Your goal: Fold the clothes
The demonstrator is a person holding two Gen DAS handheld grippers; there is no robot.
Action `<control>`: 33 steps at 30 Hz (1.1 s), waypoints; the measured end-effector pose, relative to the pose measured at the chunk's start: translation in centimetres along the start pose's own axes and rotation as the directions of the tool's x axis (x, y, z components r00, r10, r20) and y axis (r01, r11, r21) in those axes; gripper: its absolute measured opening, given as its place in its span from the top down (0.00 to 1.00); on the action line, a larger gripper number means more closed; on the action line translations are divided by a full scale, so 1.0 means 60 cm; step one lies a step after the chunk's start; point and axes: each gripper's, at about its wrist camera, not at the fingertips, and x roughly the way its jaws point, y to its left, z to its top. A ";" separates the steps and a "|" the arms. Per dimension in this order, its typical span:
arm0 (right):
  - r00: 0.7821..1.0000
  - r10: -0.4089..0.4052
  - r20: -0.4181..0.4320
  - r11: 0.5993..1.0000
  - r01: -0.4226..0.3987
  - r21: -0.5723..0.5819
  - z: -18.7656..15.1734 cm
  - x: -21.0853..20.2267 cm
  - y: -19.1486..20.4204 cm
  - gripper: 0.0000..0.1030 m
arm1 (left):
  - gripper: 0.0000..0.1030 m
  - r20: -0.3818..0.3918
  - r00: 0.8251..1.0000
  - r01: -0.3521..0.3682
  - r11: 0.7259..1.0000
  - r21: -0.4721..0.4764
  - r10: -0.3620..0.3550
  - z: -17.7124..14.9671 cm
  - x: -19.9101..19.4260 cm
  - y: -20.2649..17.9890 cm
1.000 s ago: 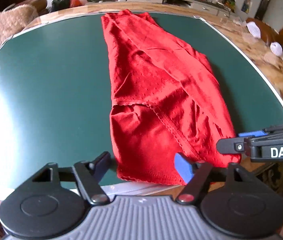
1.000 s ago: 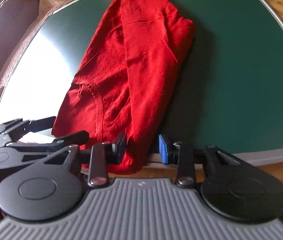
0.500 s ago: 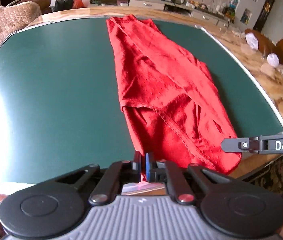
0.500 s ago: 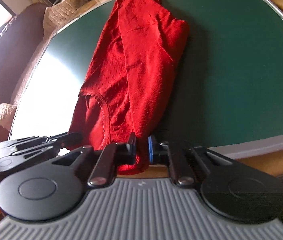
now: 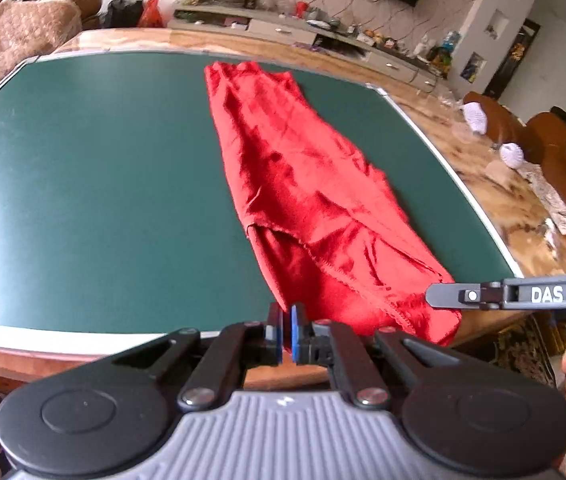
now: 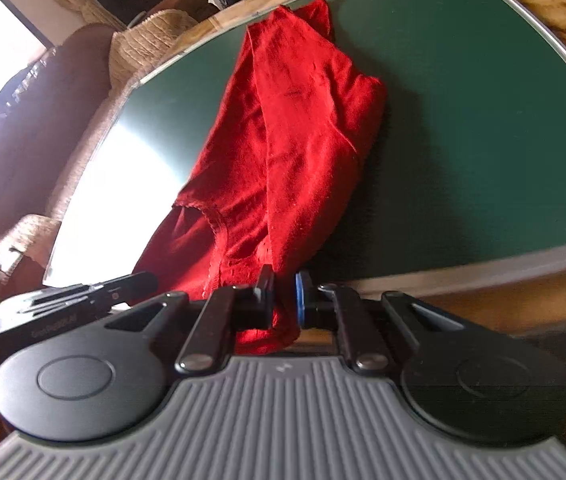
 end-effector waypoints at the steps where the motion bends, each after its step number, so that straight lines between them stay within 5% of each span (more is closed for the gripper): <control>1: 1.000 0.011 0.003 1.000 -0.011 0.006 0.000 -0.006 0.000 0.87 | 0.96 0.004 1.000 0.010 1.000 -0.003 -0.010 0.003 -0.007 0.001; 11: 0.992 0.104 0.068 0.994 -0.105 0.012 0.035 -0.071 0.026 0.87 | 0.96 0.047 0.993 0.112 0.993 -0.030 -0.110 0.036 -0.075 0.014; 21: 0.978 0.154 0.141 0.986 -0.144 -0.080 0.213 -0.063 0.077 0.87 | 0.95 0.141 0.982 0.135 0.990 -0.044 -0.127 0.139 -0.078 0.056; 33: 0.982 0.114 0.148 0.992 -0.105 -0.068 0.429 0.077 0.086 0.87 | 0.95 0.142 0.981 0.143 0.987 -0.069 -0.132 0.329 0.076 0.124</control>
